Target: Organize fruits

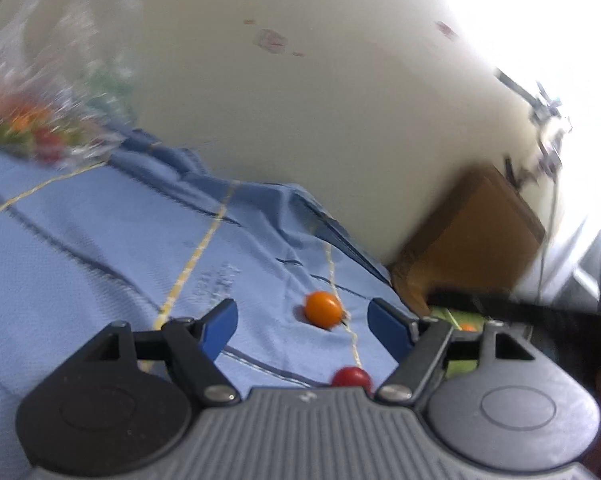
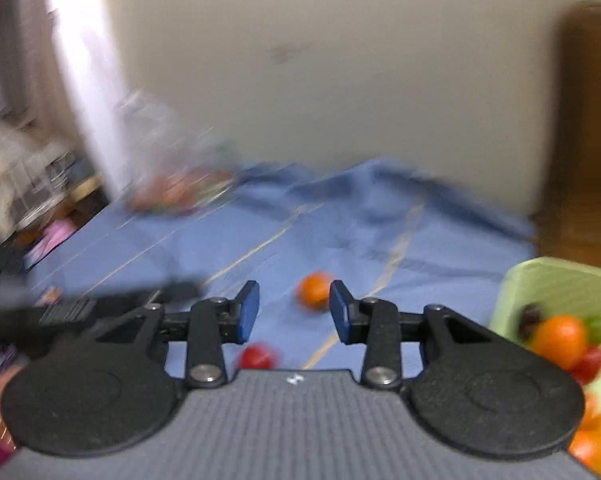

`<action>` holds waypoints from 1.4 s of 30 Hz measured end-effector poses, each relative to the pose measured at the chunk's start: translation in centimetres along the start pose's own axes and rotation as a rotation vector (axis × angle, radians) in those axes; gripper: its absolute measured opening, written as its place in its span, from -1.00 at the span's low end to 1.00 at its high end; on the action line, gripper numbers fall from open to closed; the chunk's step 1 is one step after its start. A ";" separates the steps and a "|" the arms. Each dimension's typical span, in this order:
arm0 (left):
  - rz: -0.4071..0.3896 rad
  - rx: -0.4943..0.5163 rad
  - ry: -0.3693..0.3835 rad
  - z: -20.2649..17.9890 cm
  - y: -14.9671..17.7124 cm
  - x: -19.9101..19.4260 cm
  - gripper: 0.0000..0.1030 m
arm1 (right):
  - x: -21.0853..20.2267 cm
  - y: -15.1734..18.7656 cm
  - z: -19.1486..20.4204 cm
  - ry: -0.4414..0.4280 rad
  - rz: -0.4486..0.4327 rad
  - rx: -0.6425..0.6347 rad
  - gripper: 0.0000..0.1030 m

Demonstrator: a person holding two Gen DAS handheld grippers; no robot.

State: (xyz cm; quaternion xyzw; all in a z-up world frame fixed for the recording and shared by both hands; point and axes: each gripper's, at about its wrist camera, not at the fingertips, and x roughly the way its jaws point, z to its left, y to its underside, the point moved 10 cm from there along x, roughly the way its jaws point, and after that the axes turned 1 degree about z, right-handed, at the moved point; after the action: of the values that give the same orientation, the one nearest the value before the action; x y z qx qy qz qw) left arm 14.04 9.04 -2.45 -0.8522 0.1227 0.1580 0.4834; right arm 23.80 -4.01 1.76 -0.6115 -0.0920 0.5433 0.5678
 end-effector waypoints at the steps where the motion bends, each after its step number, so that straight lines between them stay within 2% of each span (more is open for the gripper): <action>1: 0.005 0.056 0.004 -1.0 0.3 0.1 0.40 | 0.4 -0.5 -0.7 0.037 0.000 -0.001 -0.20; 3: 0.017 0.167 0.011 -2.9 1.1 0.4 0.39 | 1.8 -0.7 -1.1 0.065 0.028 0.003 -0.21; 6: 0.069 0.308 0.018 -5.1 2.6 1.3 0.39 | 4.7 -0.1 0.2 0.033 0.090 -0.028 -0.20; 9: 0.130 0.343 0.021 -5.6 3.5 2.3 0.35 | 7.9 0.8 1.4 0.046 0.137 -0.080 -0.20; 11: 0.184 0.289 0.014 -4.7 3.7 3.1 0.08 | 9.4 1.3 1.1 0.057 0.169 -0.082 -0.20; 12: 0.209 0.252 0.013 -4.2 3.7 3.4 -0.20 | 9.3 1.7 0.4 0.052 0.184 -0.078 -0.24; 13: 0.229 0.213 0.014 -3.6 3.7 3.7 -0.42 | 9.2 2.1 0.1 0.060 0.193 -0.076 -0.37; 16: 0.228 0.159 0.029 -2.9 3.5 3.7 -0.42 | 8.2 2.0 -0.7 0.058 0.161 -0.049 -0.38; 21: 0.192 0.190 0.048 -3.3 3.1 3.3 -0.42 | 2.6 2.3 -1.3 0.111 0.055 -0.025 -0.38; 25: 0.189 0.213 0.064 -3.8 3.2 3.0 -0.42 | -1.7 5.1 -0.8 0.125 0.024 -0.020 -0.38; 29: 0.182 0.253 0.101 -4.7 3.4 2.6 -0.42 | -4.2 8.8 1.1 0.138 0.019 -0.014 -0.38; 34: 0.221 0.262 0.167 -6.1 4.6 1.8 -0.42 | -5.5 10.4 2.8 0.160 -0.023 -0.052 -0.38; 37: 0.262 0.242 0.168 -6.3 5.7 1.4 -0.42 | -5.0 11.0 3.0 0.188 -0.016 -0.095 -0.36; 41: 0.254 0.246 0.147 -6.2 6.2 0.7 -0.41 | -4.7 11.3 2.3 0.170 0.008 -0.046 -0.30; 42: 0.251 0.245 0.140 -6.1 6.1 0.7 -0.41 | -4.7 11.3 2.2 0.159 0.006 -0.035 -0.23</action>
State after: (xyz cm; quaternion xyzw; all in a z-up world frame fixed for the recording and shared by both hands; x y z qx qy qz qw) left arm 13.39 0.68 -4.58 -0.7739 0.2796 0.1410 0.5505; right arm 14.52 -9.93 -4.06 -0.6628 -0.0544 0.4932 0.5609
